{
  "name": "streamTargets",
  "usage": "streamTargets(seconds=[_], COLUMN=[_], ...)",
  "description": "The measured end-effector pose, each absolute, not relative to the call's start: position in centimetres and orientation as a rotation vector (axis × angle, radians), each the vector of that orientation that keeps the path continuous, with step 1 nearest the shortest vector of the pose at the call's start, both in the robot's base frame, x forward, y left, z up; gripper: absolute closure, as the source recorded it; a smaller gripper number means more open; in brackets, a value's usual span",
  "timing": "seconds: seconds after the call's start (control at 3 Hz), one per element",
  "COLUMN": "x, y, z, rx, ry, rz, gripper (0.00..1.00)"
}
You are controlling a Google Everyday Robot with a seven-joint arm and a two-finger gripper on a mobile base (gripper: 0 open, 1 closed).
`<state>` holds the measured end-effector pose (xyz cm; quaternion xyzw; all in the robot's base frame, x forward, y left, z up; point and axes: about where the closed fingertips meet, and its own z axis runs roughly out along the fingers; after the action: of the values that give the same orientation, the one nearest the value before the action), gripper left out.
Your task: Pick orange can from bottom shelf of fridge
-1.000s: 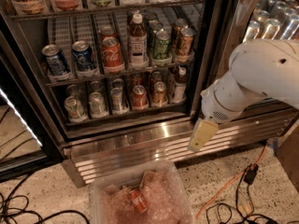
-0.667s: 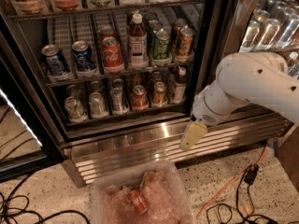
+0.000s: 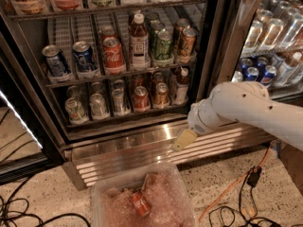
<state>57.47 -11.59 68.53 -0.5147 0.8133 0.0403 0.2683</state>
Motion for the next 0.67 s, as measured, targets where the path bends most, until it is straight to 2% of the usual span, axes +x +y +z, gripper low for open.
streamTargets(seconds=[0.33,0.67], x=[59.6,59.6], y=[-11.66,-11.66], z=[67.07,67.07], rx=[-1.199,-1.199], ry=[2.22,2.22], rz=[0.14,0.14], gripper=[0.0,0.0])
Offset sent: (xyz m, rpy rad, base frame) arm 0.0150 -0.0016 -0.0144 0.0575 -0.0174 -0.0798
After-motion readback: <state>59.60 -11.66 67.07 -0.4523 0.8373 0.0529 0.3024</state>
